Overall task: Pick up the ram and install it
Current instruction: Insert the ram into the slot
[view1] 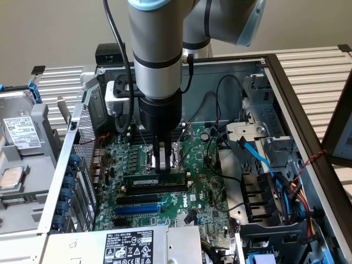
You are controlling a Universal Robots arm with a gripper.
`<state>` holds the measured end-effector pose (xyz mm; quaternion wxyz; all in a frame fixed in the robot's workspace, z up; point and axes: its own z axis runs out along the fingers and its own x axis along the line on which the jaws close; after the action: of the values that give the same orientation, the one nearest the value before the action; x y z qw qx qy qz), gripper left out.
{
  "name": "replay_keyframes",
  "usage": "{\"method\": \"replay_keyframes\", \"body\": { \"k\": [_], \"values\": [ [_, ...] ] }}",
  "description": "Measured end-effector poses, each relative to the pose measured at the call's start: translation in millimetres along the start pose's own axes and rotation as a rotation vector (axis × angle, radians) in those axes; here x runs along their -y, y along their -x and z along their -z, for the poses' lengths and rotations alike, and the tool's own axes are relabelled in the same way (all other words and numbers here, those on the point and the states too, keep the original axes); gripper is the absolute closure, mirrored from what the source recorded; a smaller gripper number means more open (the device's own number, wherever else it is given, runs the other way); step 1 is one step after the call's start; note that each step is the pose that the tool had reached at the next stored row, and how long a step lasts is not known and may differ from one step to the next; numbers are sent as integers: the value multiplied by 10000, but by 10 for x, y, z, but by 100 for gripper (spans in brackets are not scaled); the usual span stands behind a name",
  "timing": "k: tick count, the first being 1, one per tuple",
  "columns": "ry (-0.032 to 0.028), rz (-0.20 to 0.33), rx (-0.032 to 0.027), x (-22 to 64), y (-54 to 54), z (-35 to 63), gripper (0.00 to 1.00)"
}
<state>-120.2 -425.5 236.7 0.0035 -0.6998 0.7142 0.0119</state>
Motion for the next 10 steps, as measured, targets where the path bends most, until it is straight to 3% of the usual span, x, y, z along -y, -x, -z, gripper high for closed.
{"method": "replay_keyframes", "body": {
  "k": [2, 3, 4, 6, 7, 10],
  "values": [
    [0, 19, 3, 1, 0, -4, 88],
    [2, 21, 45, 4, 0, -4, 88],
    [0, 21, 134, 5, 0, -6, 88],
    [6, 9, 370, 7, 0, -5, 88],
    [7, -6, 413, 7, 0, -5, 88],
    [0, -156, 428, 7, 0, -6, 88]
  ]
}}
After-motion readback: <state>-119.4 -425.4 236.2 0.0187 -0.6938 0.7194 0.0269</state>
